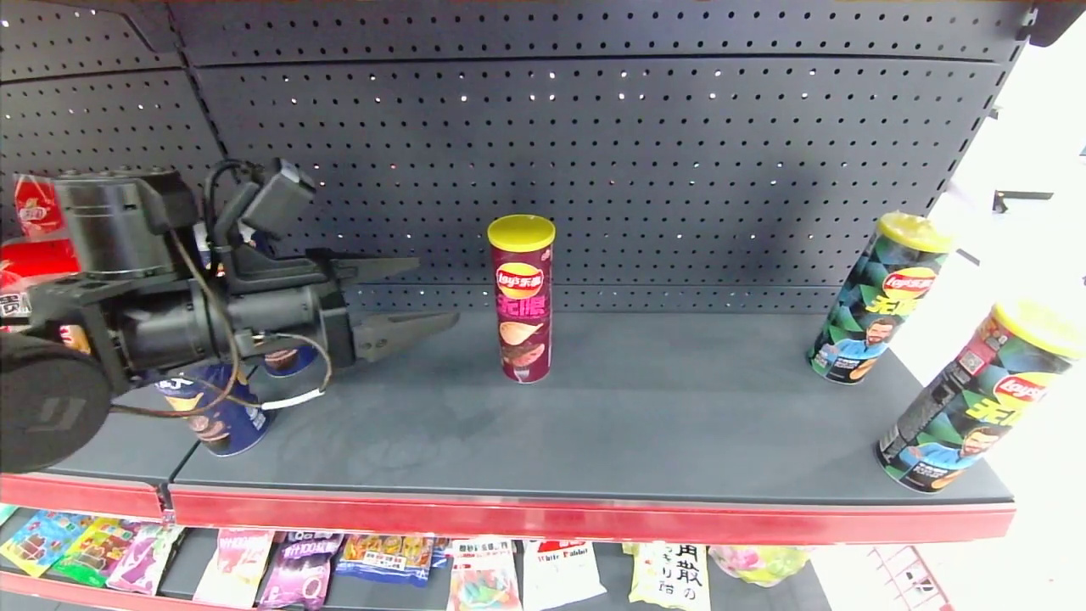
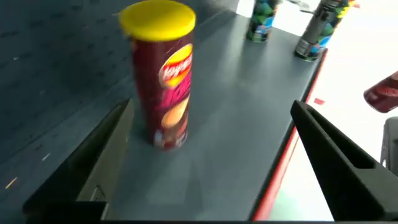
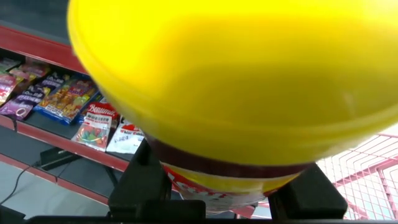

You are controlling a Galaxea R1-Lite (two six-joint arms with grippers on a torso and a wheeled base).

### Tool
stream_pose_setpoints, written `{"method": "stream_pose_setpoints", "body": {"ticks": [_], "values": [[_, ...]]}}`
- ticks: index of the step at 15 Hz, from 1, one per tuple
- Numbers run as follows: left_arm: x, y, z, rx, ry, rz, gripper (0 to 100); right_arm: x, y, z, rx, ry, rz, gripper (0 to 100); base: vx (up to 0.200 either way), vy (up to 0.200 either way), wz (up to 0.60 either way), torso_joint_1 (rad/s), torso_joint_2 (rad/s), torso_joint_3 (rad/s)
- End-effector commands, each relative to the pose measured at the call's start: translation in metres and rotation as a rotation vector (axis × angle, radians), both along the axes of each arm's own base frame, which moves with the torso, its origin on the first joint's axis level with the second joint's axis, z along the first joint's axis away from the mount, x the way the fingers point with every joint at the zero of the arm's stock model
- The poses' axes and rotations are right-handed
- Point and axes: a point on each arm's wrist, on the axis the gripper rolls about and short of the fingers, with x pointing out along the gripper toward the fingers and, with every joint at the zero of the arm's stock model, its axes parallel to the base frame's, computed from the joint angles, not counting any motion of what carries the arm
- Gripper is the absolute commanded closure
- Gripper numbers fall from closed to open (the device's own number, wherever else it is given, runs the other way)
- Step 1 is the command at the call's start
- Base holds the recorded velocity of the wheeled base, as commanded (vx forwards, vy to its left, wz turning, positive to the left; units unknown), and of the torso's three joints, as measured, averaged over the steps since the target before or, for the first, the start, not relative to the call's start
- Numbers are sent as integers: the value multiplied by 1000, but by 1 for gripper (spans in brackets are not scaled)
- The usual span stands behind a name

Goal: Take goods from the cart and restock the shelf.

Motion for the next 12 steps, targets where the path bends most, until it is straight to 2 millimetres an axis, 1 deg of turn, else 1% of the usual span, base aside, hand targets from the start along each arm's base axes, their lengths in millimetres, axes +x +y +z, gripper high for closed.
{"method": "stream_pose_setpoints", "body": {"ticks": [1, 3, 4, 5, 7, 10, 11, 12], "values": [[33, -21, -25, 14, 62, -57, 0, 0, 0, 0, -1, 1, 0, 100, 0, 0, 0, 0, 0, 0], [46, -25, -32, 27, 53, -57, 0, 0, 0, 0, -1, 1, 0, 100, 0, 0, 0, 0, 0, 0], [62, -22, -42, 67, 4, -51, 0, 0, 0, 0, -1, 2, 0, 100, 0, 0, 0, 0, 0, 0], [68, -21, -46, 78, -10, -50, 0, 0, 0, 0, -1, 1, 0, 100, 0, 0, 0, 0, 0, 0], [75, -23, -42, 72, -27, -53, 0, 0, 0, 0, -1, 2, -2, 100, 0, 0, 0, 0, 0, 0], [95, -27, -40, 60, -56, -56, 0, 0, 0, 0, -1, 2, -3, 100, 0, 0, 0, 0, 0, 0], [95, -27, -40, 60, -54, -56, 0, 0, 0, 0, -1, 4, -3, 100, 0, 0, 0, 0, 0, 0], [101, -31, -41, 49, -48, -67, 0, 1, 0, 0, -1, 6, -3, 100, 0, 0, 0, 0, 0, 0]]}}
